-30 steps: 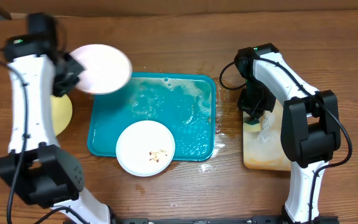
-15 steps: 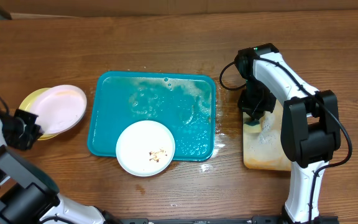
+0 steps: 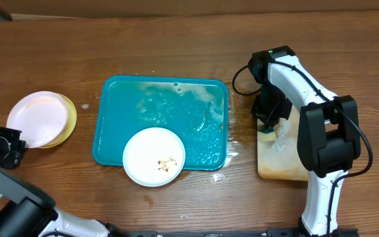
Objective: Clean dirty plates on tray and stack at the side
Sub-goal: 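Lower the white plate onto the yellow plate and release it, then move the left gripper to the remaining white plate and grip its rim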
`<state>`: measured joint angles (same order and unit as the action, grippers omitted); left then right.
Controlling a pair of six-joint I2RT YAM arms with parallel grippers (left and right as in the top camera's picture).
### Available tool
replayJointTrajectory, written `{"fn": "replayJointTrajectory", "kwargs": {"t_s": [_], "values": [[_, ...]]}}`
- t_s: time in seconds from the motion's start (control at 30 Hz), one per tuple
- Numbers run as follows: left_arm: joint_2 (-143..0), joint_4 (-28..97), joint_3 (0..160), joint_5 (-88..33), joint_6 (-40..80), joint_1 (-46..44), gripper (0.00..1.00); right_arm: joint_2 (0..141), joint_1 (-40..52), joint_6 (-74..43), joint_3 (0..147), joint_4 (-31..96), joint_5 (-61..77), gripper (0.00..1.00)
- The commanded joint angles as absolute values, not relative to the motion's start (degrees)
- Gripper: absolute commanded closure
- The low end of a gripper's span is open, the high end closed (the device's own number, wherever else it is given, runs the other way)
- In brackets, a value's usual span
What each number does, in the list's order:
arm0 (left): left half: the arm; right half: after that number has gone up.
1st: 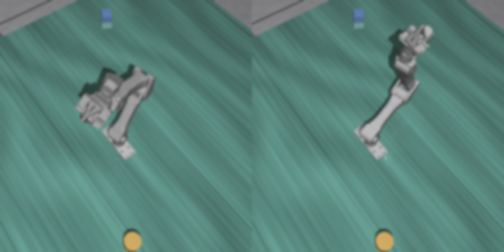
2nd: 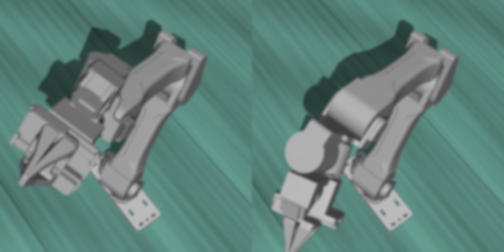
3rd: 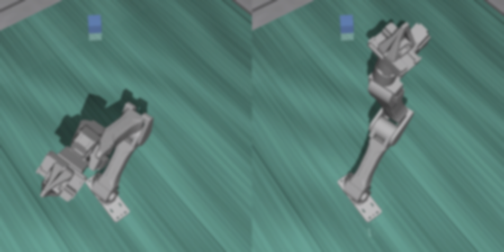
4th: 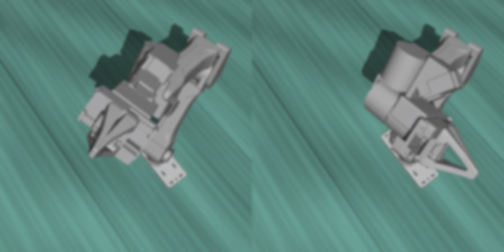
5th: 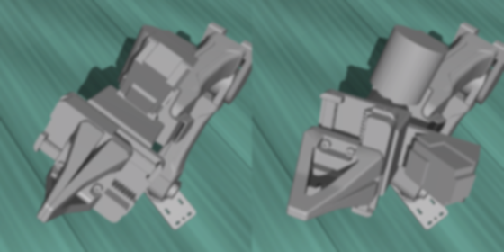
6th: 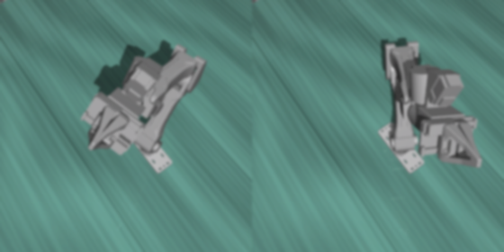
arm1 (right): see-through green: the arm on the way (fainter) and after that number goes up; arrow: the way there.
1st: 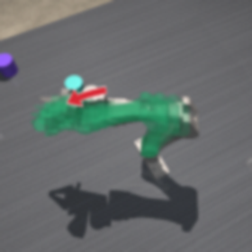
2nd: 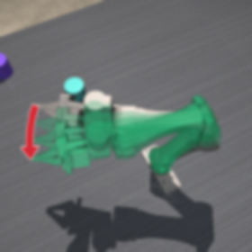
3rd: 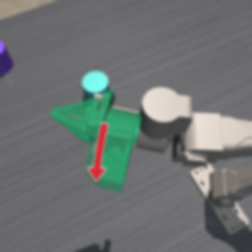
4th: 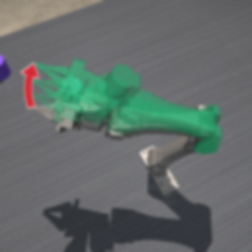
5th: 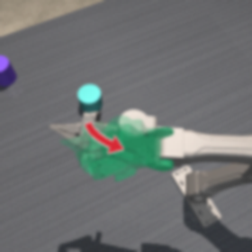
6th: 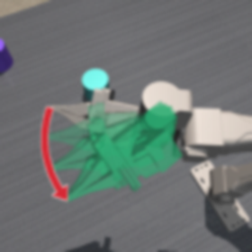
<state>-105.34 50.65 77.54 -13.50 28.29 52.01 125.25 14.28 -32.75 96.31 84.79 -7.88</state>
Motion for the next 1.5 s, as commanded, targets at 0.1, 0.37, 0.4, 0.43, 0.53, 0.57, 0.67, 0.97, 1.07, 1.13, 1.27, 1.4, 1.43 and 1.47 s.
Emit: {"fn": "replayJointTrajectory", "kwargs": {"t_s": [0.1, 0.37, 0.4, 0.43, 0.53, 0.57, 0.67, 0.97, 1.07, 1.13, 1.27, 1.4, 1.43, 1.47], "values": [[-109.73, 48.05, 76.99, -14.61, 26.96, 47.24, 0.96, 123.11, 14.06, -32.51, 95.96, 85.52, -7.86, 0.96], [-109.75, 46.19, 76.99, -12.51, 27.90, 46.72, 0.96, 123.11, 14.06, -32.51, 95.96, 85.82, -7.86, 0.96], [-109.75, 46.44, 76.99, -10.94, 28.27, 46.87, 0.96, 123.11, 14.06, -32.51, 95.96, 85.84, -7.88, 0.96], [-109.75, 46.83, 76.99, -9.37, 28.58, 47.07, 0.96, 123.11, 14.06, -32.51, 95.96, 85.84, -7.86, 0.96], [-109.75, 47.68, 76.99, -7.99, 28.49, 47.64, 0.96, 123.11, 14.06, -32.51, 95.96, 85.78, -7.88, 0.96], [-109.75, 47.99, 76.99, -7.49, 28.49, 47.77, 0.96, 123.11, 14.06, -32.51, 95.96, 85.67, -7.88, 0.96], [-109.75, 48.18, 76.99, -6.96, 28.53, 48.25, 0.96, 123.11, 14.06, -32.49, 95.96, 85.65, -7.86, 0.96], [-109.78, 47.83, 76.99, -4.91, 28.29, 49.10, 0.60, 123.11, 14.06, -31.42, 95.96, 85.69, -7.86, 0.96], [-109.78, 47.68, 76.99, -4.91, 28.23, 48.69, 0.44, 123.11, 14.06, -31.44, 95.96, 85.34, -7.86, 0.96], [-109.78, 47.35, 76.99, -5.65, 27.35, 48.25, 0.43, 123.11, 14.06, -31.44, 95.96, 85.34, -7.86, 0.96], [-109.75, 47.18, 77.03, -6.31, 27.18, 45.87, 0.43, 123.11, 14.06, -31.42, 95.96, 85.25, -7.90, 0.96], [-109.69, 48.12, 78.06, -9.69, 26.74, 41.39, 0.47, 123.11, 14.06, -31.42, 95.96, 84.79, -7.86, 0.96], [-109.49, 48.73, 78.81, -10.46, 26.74, 39.77, 0.47, 123.11, 14.06, -31.42, 95.96, 84.66, -7.86, 0.96], [-109.25, 49.45, 79.61, -10.57, 26.76, 38.20, 0.47, 123.11, 14.06, -31.42, 95.96, 84.53, -7.86, 0.96]]}}
